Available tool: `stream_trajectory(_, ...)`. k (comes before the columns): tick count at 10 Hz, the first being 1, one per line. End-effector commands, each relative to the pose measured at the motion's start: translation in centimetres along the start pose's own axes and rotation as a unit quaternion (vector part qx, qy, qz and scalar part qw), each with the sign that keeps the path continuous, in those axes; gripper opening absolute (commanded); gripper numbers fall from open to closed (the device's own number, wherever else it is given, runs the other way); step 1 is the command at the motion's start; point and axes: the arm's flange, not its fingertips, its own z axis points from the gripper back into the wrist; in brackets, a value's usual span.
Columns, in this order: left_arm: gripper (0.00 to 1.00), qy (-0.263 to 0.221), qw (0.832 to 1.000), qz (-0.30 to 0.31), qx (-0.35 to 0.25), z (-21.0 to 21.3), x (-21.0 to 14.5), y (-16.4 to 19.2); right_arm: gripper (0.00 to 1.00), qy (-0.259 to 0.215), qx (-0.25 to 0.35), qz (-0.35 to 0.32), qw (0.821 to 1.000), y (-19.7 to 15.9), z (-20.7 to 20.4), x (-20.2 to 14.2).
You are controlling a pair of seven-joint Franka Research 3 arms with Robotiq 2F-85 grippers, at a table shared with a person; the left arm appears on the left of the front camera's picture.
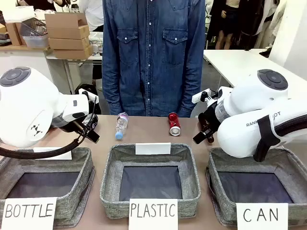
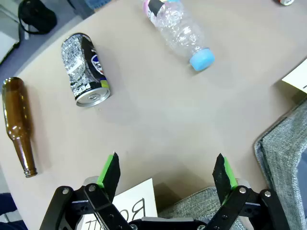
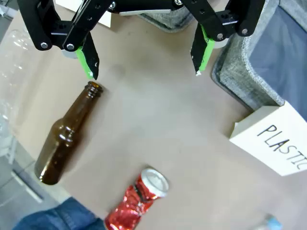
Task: Sort the can waste into the basket.
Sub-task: Pick up the can waste from the table and place it in the right Fabric basket.
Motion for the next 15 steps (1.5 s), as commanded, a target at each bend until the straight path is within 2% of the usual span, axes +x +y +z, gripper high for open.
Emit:
stream_trajectory(1, 1.00, 0.000, 1.000, 0.000, 0.000, 0.0, 0.0, 0.0, 1.00, 0.000, 0.000, 0.000, 1.000, 0.0, 0.0, 0.0)
stream_trajectory(13, 1.00, 0.000, 1.000, 0.000, 0.000, 0.0, 0.0, 0.0, 1.00, 0.000, 0.000, 0.000, 1.000, 0.0, 0.0, 0.0)
stream_trajectory(14, 1.00, 0.037, 0.999, -0.015, -0.010, 2.2, -0.3, 1.0, 1.00, 0.005, 0.016, 0.004, 1.000, 0.1, 2.3, 1.1)
stream_trajectory(15, 1.00, 0.028, 0.999, -0.014, -0.014, 7.1, -0.1, 1.6, 1.00, -0.001, -0.012, 0.002, 1.000, 0.0, 7.0, 2.5)
